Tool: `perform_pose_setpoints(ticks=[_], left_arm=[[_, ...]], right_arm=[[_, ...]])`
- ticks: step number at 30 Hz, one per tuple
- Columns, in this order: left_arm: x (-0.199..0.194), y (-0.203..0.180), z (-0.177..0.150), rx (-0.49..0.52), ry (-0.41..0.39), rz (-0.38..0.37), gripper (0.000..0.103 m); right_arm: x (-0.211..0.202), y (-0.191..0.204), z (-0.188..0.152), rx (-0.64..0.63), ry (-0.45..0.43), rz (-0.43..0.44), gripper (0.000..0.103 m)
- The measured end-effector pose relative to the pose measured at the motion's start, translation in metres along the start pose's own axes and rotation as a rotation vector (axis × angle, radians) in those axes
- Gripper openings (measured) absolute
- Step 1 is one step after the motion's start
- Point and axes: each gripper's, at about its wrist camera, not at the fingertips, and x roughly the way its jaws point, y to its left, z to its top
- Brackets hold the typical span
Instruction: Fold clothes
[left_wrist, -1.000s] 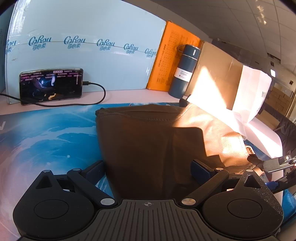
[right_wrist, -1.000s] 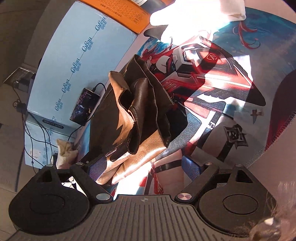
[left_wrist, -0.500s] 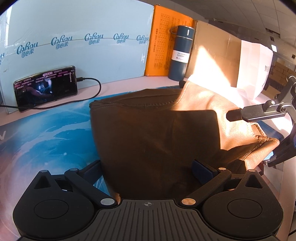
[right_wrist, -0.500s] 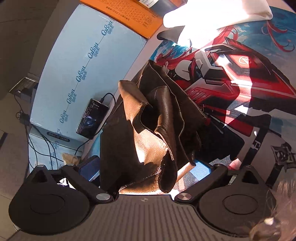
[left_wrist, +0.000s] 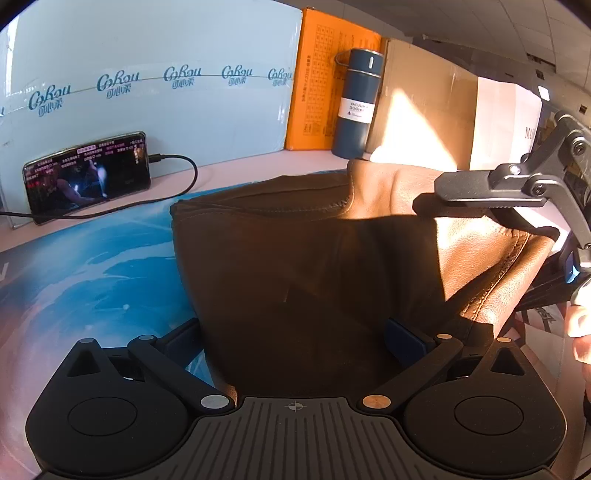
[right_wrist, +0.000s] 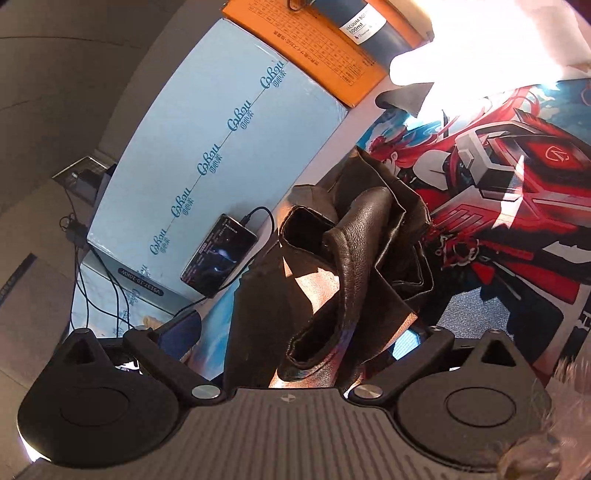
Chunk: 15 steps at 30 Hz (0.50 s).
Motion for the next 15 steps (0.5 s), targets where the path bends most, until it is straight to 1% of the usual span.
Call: perform_pose_setpoints(ticks=[1, 2, 3, 4, 5, 6, 8, 10, 15], left_arm=[[0.0, 0.0, 0.0, -0.002, -0.001, -0.004, 0.103], [0.0, 0.001, 0.0, -0.005, -0.002, -0.007, 0.103], [0.0, 0.001, 0.0, -0.007, -0.002, -0.009, 0.103], [0.0, 0.002, 0.0, -0.011, -0.004, -0.013, 0.103], [0.0, 0.003, 0.0, -0.019, -0.007, -0.019, 0.103], [-0.001, 0.005, 0.0, -0.029, -0.01, -0.026, 0.103], [-0.001, 0.01, 0.001, -0.059, -0.02, -0.048, 0.103], [-0.003, 0.019, 0.001, -0.112, -0.036, -0.086, 0.103], [-0.003, 0.053, 0.0, -0.333, -0.09, -0.228, 0.103]], right_arm=[[0.002, 0.001, -0.002, -0.014, -0.006, -0.021, 0.099], [0.003, 0.001, -0.003, -0.029, -0.014, -0.043, 0.093], [0.004, 0.002, -0.005, -0.05, -0.028, -0.068, 0.084], [0.005, 0.002, -0.006, -0.071, -0.042, -0.093, 0.079], [0.005, 0.003, -0.008, -0.093, -0.056, -0.117, 0.066], [0.006, 0.002, -0.009, -0.108, -0.069, -0.14, 0.049], [0.007, -0.005, -0.008, -0.103, -0.085, -0.164, 0.036], [0.005, -0.013, -0.004, -0.086, -0.083, -0.14, 0.033], [-0.007, -0.028, 0.007, -0.055, -0.06, -0.08, 0.026]])
